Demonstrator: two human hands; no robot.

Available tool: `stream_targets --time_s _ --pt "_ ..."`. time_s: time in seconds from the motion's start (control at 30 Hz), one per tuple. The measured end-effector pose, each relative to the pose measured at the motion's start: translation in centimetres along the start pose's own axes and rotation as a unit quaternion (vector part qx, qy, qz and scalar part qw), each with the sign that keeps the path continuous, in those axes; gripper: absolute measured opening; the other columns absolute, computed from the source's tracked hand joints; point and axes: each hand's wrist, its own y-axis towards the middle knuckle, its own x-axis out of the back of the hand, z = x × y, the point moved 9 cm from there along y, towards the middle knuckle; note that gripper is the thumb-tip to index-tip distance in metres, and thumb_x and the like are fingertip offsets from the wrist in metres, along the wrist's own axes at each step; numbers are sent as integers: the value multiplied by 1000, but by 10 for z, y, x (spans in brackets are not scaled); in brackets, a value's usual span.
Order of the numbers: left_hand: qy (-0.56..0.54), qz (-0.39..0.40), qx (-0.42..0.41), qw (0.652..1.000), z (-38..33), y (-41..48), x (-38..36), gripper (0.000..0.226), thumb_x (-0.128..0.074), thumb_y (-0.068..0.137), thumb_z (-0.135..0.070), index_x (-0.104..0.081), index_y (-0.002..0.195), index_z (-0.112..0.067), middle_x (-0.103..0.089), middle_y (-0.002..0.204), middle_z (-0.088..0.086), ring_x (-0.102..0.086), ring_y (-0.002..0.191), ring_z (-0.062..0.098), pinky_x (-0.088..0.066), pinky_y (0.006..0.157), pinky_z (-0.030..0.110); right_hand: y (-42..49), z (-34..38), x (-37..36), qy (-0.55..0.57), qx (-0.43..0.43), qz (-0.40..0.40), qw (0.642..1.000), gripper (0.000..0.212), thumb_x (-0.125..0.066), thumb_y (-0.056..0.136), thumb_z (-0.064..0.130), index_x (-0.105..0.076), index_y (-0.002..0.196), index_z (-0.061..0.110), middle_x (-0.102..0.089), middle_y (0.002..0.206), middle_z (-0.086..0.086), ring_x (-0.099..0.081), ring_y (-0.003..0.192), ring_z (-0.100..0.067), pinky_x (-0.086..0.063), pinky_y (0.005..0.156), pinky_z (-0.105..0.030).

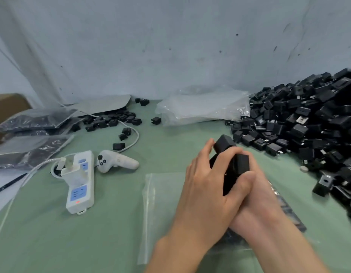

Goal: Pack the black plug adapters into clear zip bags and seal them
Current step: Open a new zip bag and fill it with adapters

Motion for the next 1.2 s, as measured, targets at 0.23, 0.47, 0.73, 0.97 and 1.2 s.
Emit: stream_targets --time_s 0.23,0.47,0.73,0.97,1.2 --pt "-89 -105 6 991 1 -11 23 45 -41 94 -67 -39 137 -55 -38 132 -24 -49 124 10 -46 101 35 4 -20 0 27 -37 -13 999 28 -68 82 37 -74 88 11 -64 94 -6 -67 84 -20 -57 73 -28" --pt "-140 -354 134 915 54 -35 108 29 -65 90 -30 -53 115 -40 -63 104 -20 -59 101 -1 -42 90 17 2 -8 10 68 -24 -100 992 26 -73 73 23 -67 96 12 -72 103 -20 -69 90 -37 -61 66 -40" --pt "-185 -264 410 853 182 -92 128 47 -67 89 -20 -40 126 -29 -67 110 -1 -64 93 9 -40 69 22 7 22 28 83 34 -98 991 43 -69 83 24 -66 123 8 -72 110 -7 -69 93 -28 -55 55 -26" --pt "-65 -67 346 934 172 -83 98 31 -75 85 -19 -63 113 -28 -69 98 -17 -63 82 -14 -45 71 3 15 18 33 71 15 -60 996 47 -65 86 23 -58 130 8 -70 119 -3 -63 86 -15 -42 42 -16" --pt "73 31 242 967 150 -72 72 60 -55 95 -45 -26 148 -40 -48 127 -18 -50 119 6 -43 104 34 18 12 39 65 22 -70 995 40 -65 85 23 -60 123 11 -71 118 -2 -64 81 -16 -40 41 -16"
